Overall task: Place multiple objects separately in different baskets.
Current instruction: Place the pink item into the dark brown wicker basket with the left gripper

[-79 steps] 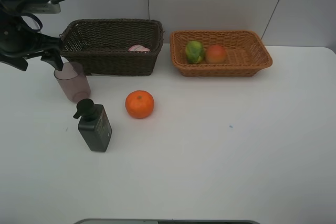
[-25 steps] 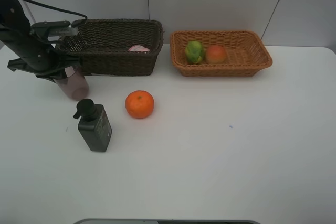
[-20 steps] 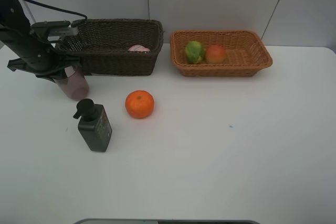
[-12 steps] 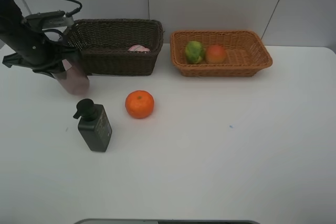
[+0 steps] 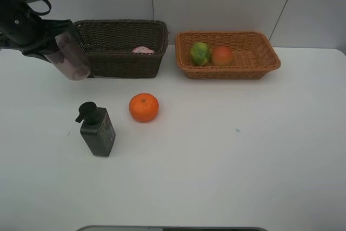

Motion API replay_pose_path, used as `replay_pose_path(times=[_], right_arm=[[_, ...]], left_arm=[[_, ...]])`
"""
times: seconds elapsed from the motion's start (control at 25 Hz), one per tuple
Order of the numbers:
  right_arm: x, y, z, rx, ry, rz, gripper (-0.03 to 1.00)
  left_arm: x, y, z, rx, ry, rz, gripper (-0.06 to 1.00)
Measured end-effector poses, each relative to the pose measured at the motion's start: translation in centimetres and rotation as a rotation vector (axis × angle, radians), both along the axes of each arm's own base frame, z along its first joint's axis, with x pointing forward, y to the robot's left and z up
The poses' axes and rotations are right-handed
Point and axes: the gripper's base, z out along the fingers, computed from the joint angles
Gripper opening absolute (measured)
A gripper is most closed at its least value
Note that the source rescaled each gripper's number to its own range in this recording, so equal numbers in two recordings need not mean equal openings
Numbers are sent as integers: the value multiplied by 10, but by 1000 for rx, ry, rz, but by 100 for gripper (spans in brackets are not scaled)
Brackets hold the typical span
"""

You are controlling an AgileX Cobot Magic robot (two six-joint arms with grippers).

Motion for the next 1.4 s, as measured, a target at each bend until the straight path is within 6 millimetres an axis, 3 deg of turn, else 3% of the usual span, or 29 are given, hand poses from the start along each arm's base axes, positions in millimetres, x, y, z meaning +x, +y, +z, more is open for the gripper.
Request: replay_pose_path(times=[0.4,0.68,0.96,1.4], right_arm=[[0,0,0,-1,0,0,88],[0,0,0,-1,0,0,88],[0,0,0,-1,0,0,88],[0,0,0,-1,0,0,88]], left_arm=[[29,-17,51,73,-147,-99,0],[72,-31,51,182,-190,-178,0],[107,-38,16,217,-223,-203,0],[129,-39,-57,288,-180,-261,0]])
